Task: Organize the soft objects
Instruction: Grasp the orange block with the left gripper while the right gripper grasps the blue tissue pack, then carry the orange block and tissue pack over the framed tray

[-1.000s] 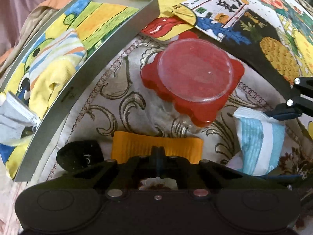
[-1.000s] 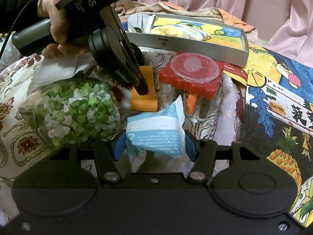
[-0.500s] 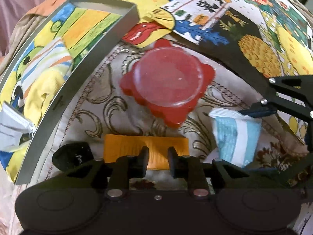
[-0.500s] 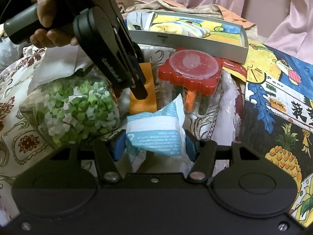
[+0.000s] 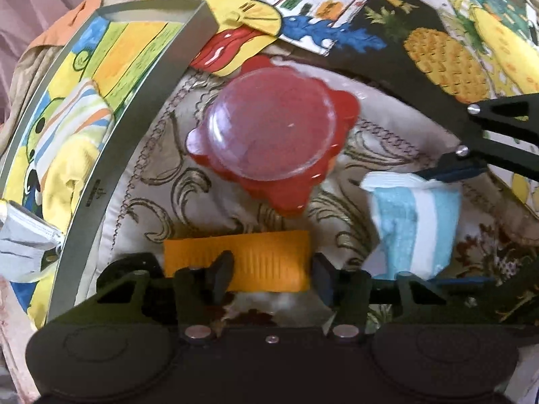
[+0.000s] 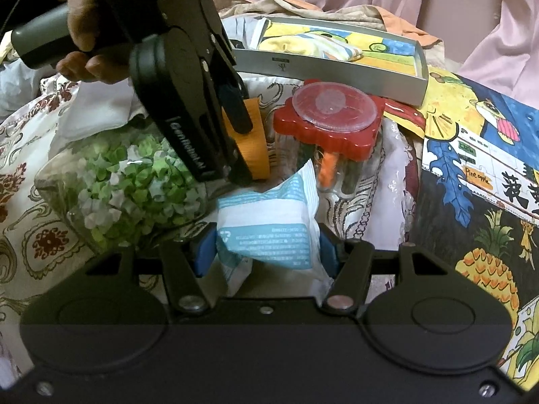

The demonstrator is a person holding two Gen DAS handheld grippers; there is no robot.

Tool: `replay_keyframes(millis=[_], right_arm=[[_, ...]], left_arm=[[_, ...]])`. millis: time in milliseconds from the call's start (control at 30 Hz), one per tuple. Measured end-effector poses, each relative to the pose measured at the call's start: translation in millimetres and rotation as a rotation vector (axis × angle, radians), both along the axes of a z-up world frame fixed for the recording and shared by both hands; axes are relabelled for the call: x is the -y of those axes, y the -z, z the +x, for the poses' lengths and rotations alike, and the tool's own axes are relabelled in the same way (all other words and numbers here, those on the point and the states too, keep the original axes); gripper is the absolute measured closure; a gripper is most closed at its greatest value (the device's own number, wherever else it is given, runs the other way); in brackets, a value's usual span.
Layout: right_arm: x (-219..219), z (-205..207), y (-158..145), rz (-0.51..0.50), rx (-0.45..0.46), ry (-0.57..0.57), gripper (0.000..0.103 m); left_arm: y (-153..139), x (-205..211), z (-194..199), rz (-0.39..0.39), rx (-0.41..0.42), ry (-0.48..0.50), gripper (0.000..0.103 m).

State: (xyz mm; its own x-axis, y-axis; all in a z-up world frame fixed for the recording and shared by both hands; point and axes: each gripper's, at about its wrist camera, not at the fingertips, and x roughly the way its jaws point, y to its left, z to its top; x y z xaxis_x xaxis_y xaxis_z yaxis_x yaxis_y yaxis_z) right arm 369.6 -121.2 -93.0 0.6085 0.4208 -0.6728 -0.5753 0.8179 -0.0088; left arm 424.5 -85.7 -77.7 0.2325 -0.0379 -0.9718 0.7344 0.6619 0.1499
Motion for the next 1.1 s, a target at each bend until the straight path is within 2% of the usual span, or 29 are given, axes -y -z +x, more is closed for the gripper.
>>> replay_keyframes(millis=[33,167,300,367,400,633,1100], right_arm=[[0,0,0,0.0,0.0,0.0,0.051],[-1,0,0,0.002,0.0,-0.001,0.053],[0,-1,-1,0.003,0.007,0.006,0.059],[2,0,-2,0.015,0.005,0.015,0.066],[3,0,-3,0.026,0.002,0.018,0.07],[8,-2,-12,0.099,0.024,0.024,0.072],[18,-19,-55,0.253,0.185,0.036,0.073]], left_arm=[[1,0,0,0.0,0.001,-0.003,0.051],[3,4,-3,-0.018,-0.019,0.011,0.076],[1,4,-9,-0.03,0.0,0.016,0.086],[0,4,-18,-0.027,0.029,0.033,0.092],[0,5,-21,-0.029,0.038,0.034,0.093],[-27,1,-38,-0.051,0.107,0.009,0.095],[-113,-41,-56,-0.163,0.279,-0.037,0.095]])
